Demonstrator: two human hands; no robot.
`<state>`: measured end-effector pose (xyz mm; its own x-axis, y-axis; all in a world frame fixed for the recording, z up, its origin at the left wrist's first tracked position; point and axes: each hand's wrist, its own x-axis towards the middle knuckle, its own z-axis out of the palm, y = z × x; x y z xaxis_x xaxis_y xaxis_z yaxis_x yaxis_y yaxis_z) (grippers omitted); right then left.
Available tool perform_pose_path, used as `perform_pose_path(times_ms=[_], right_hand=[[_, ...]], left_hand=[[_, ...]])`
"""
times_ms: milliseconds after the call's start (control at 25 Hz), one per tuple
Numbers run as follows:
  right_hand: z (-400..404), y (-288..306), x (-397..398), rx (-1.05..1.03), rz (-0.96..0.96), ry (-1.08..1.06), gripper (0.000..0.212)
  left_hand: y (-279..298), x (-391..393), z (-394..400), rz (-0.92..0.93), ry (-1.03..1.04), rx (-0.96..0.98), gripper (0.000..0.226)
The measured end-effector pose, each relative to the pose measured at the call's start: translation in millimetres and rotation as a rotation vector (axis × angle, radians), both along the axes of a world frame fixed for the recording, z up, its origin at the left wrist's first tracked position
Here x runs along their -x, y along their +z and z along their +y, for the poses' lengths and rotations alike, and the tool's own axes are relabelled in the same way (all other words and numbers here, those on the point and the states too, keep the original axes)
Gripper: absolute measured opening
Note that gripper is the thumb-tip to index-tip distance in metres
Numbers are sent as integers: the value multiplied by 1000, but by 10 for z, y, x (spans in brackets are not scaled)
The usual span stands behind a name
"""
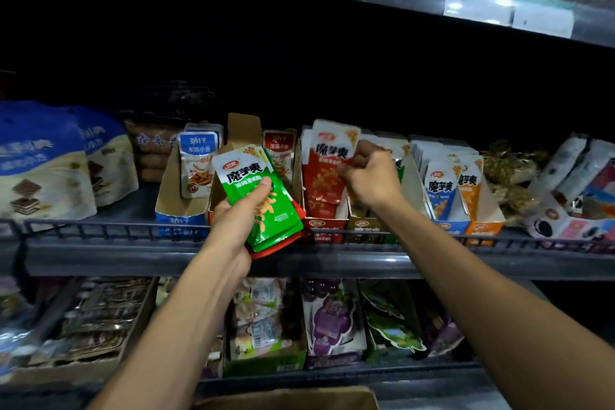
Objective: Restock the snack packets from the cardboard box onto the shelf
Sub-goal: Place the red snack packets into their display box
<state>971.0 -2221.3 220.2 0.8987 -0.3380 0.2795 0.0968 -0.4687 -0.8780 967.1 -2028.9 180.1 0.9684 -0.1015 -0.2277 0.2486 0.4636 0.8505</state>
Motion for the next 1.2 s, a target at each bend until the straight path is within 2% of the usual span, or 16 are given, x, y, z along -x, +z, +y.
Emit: perform_pose_path(times_ms=[80, 160, 240, 320, 360, 400, 480, 520, 600, 760, 920, 1040, 1120, 1160, 1200], right_hand=[[-33, -127, -77, 215, 61, -36, 17], [-26, -265, -104, 465, 56, -125, 26], [53, -335, -85, 458, -35, -252, 46], [150, -335, 13, 369, -158, -349, 52], [173, -336, 98, 463, -177, -329, 45], [173, -339, 197, 662, -137, -243, 38], [193, -315, 365, 1099, 109, 36, 36], [198, -318, 382, 1243, 229, 144, 37], [237, -308, 333, 1347, 364, 209, 34], [312, -212, 149, 1175, 497, 266, 21], [234, -326, 132, 1157, 461, 254, 36], [192, -349, 227, 1163, 338, 201, 34], [216, -326, 327, 948, 106, 93, 23], [245, -291, 389, 725, 2, 73, 17], [287, -243, 446, 460, -24, 118, 15]], left_hand=[[-10, -4, 28, -4, -19, -12, 49], [-14, 0, 43, -14, -22, -34, 47], [12, 26, 34, -16, -35, -32, 38], [17, 42, 28, -29, -43, -37, 29], [5, 34, 27, -34, -48, -32, 29], [6, 40, 20, -32, -47, -38, 32], [-5, 32, 15, -33, -36, -43, 35], [-20, 17, 16, -37, -28, -33, 36], [-30, 16, 4, -27, -25, -29, 40], [-62, 34, -3, -14, -22, -38, 43], [-39, 42, 7, -17, -43, -26, 38], [-39, 47, 13, -16, -51, -24, 39], [-30, 68, 15, -16, -56, -23, 43], [-31, 78, 12, -19, -58, -24, 45], [-23, 92, 4, -30, -64, -24, 47]])
